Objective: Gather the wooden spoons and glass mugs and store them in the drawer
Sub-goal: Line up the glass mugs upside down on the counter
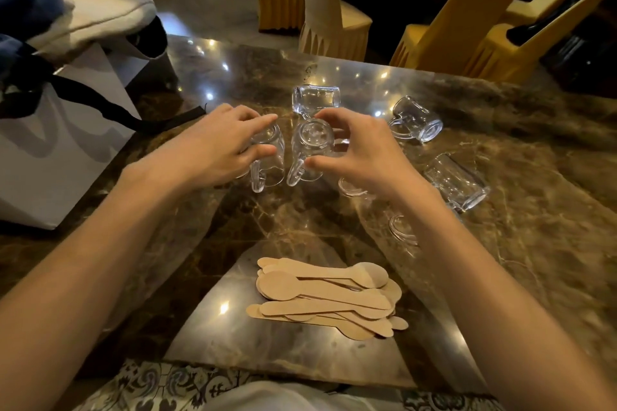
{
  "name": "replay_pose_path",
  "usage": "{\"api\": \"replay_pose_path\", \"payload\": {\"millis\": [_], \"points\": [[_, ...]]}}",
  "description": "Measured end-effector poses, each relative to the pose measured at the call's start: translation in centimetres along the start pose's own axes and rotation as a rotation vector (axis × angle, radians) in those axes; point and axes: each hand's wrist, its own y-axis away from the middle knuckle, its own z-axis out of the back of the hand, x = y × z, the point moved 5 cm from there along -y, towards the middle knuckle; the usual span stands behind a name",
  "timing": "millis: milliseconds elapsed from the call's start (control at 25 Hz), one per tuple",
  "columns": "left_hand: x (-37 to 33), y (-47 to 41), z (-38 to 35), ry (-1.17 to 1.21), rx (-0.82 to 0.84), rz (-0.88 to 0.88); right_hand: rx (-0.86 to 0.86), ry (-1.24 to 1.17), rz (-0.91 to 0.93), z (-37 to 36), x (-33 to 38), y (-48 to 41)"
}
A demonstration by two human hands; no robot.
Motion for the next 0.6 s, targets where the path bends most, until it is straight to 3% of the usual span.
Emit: {"api": "replay_pose_path", "payload": {"millis": [600], "points": [[0.2,-5.4,-0.8,-0.047,0.091,-0.017,0.109,0.004,-0.069,-0.2,-3.5,-3.5]]}}
